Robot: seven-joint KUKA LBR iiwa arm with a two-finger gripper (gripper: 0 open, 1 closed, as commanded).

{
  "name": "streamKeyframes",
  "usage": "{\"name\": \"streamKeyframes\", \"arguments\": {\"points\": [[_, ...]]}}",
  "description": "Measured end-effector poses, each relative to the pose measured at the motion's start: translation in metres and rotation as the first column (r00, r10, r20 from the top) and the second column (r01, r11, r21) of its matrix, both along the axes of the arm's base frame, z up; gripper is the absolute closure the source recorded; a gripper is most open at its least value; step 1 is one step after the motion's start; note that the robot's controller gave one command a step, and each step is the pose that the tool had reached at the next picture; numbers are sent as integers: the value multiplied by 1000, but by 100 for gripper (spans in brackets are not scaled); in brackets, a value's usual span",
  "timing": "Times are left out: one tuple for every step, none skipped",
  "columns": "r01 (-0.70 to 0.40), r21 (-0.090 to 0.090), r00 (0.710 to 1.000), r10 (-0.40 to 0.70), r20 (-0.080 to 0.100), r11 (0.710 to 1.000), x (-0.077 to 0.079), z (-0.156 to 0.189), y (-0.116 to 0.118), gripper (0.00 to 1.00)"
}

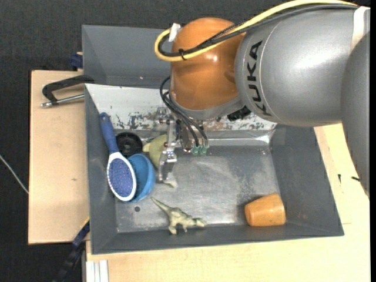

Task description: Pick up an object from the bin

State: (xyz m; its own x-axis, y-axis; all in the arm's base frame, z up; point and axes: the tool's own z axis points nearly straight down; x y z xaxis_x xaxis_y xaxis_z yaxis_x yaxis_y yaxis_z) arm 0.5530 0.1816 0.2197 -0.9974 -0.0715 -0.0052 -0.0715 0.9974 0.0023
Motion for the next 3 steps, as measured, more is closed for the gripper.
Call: {"name": "streamKeyframes", "arguments": {"points": [[-237,-14,971,237,-5,971,-12,-143,9,0],[-236,-11,972,236,-13,972,-15,-146,10,100],[-307,-1,952,307,11,952,-13,39,18,100]]}}
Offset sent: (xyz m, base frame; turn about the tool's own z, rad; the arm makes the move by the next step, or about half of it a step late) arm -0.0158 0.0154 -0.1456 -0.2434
